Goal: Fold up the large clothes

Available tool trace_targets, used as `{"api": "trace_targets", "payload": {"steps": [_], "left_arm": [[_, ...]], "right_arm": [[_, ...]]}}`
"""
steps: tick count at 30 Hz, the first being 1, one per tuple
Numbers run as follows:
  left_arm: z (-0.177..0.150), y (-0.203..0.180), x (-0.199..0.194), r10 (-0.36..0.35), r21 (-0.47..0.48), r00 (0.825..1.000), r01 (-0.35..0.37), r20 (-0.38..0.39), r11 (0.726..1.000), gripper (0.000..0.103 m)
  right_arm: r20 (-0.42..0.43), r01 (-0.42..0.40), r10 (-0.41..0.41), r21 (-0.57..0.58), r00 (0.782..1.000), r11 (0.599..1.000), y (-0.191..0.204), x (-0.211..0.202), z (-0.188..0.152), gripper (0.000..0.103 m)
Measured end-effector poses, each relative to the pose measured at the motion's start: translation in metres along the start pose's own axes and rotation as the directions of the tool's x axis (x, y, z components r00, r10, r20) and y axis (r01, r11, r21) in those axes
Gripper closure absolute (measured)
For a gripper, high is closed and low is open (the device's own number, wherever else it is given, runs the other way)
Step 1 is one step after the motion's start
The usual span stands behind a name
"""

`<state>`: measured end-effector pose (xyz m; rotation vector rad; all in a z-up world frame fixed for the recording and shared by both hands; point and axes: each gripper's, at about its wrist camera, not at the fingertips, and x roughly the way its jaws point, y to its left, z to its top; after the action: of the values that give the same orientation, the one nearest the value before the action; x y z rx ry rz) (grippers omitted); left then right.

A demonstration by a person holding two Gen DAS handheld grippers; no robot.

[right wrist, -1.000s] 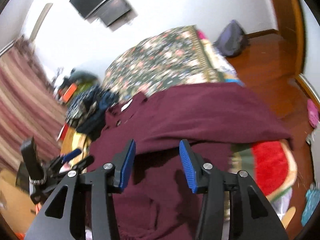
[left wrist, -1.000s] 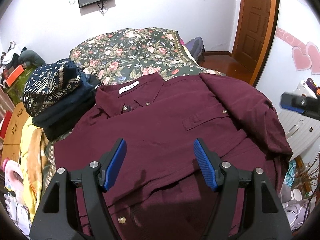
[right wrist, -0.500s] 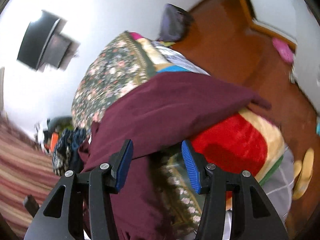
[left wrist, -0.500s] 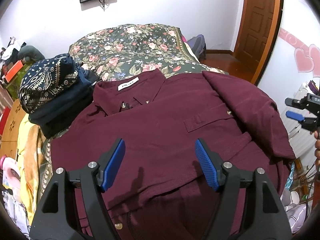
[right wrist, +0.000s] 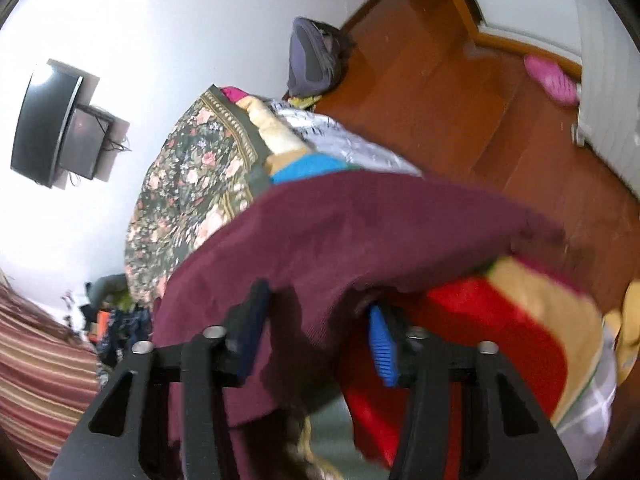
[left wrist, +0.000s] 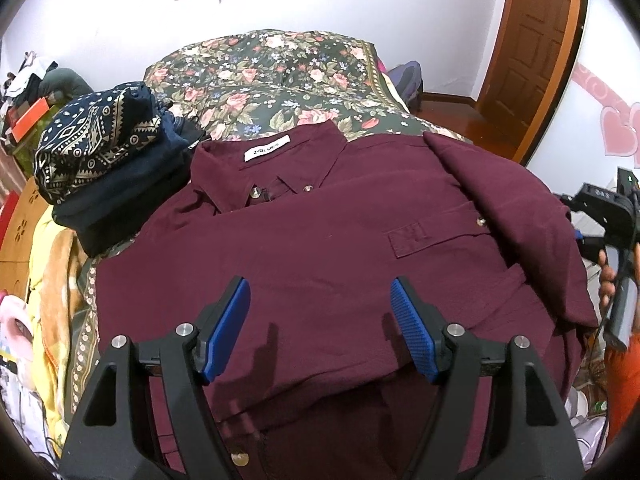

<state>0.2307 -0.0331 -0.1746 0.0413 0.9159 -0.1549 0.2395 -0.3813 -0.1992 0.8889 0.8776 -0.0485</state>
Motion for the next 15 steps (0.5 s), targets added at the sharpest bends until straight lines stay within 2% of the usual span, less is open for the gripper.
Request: {"api": "trace_targets", "payload": {"steps": [1,4,8,12,15], "left_arm": [[-0.001,0.001,0.0,0.002,0.001,1.0,-0.002,0.001,1.0,0.031],[-0.003,0.004,-0.002,0.01,0.004,1.0,-0.01,0.005,1.0,0.031],[-0.004,0.013,-0.005,0.014,-0.009,1.0,-0.014,0.016,1.0,0.031],[-0.004,0.024,-0.009,0.014,-0.037,0.999,-0.013,0.034,0.999,0.031],[-0.005,0.033,-0.012,0.015,-0.057,0.999,-0.013,0.046,0.998,0.031]], "right_arm": [[0.017,0.014,-0.013,-0.027,1.0,1.0,0.006,-0.001,0.003,0.082],[0.049,0.008,-0.004,-0.081,0.999,0.997,0.024,-0.007,0.007,0.09],[0.079,-0.06,0.078,-0.204,0.994,0.977,0.065,-0.027,0.008,0.092],[0.089,-0.146,0.191,-0.37,0.978,0.917,0.123,-0.052,-0.006,0.092],[0.061,-0.212,0.278,-0.498,0.959,0.841,0.17,-0.07,-0.027,0.092]]}}
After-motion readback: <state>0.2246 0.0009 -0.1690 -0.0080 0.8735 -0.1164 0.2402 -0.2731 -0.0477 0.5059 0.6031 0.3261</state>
